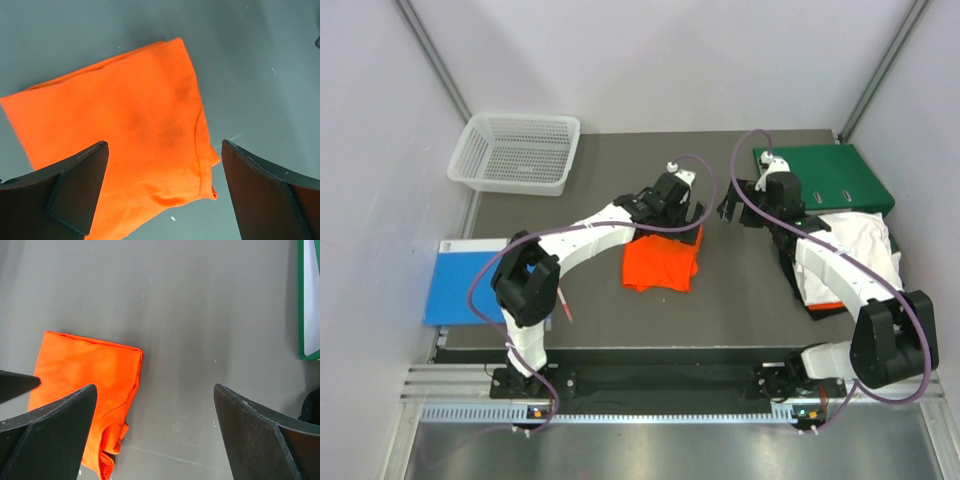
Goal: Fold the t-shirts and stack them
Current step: Move the tshirt to the center of the board, then flatten out the tshirt
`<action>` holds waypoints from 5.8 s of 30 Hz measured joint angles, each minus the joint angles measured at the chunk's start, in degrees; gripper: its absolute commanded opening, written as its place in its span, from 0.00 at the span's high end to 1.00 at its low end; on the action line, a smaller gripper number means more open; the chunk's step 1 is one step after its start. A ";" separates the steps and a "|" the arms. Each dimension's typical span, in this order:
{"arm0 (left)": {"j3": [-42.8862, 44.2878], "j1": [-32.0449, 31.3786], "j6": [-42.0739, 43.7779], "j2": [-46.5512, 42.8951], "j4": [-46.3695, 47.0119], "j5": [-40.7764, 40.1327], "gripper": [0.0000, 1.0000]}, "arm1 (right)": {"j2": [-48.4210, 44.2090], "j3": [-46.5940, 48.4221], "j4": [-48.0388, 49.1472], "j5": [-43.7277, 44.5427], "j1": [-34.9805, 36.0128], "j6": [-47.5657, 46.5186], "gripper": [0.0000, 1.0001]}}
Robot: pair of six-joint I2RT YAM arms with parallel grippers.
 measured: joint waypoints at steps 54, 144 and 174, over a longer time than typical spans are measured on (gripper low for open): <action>-7.61 16.17 1.33 -30.75 -12.85 -25.05 1.00 | 1.05 -4.92 5.73 -15.15 -4.55 0.50 0.01; -20.20 12.63 -7.17 -38.64 -10.43 -32.17 1.00 | 5.79 -13.27 10.14 -17.20 9.92 5.73 0.09; -20.17 16.55 -5.86 -41.05 -10.51 -30.95 1.00 | -4.57 -6.40 3.39 -6.21 8.46 5.53 1.00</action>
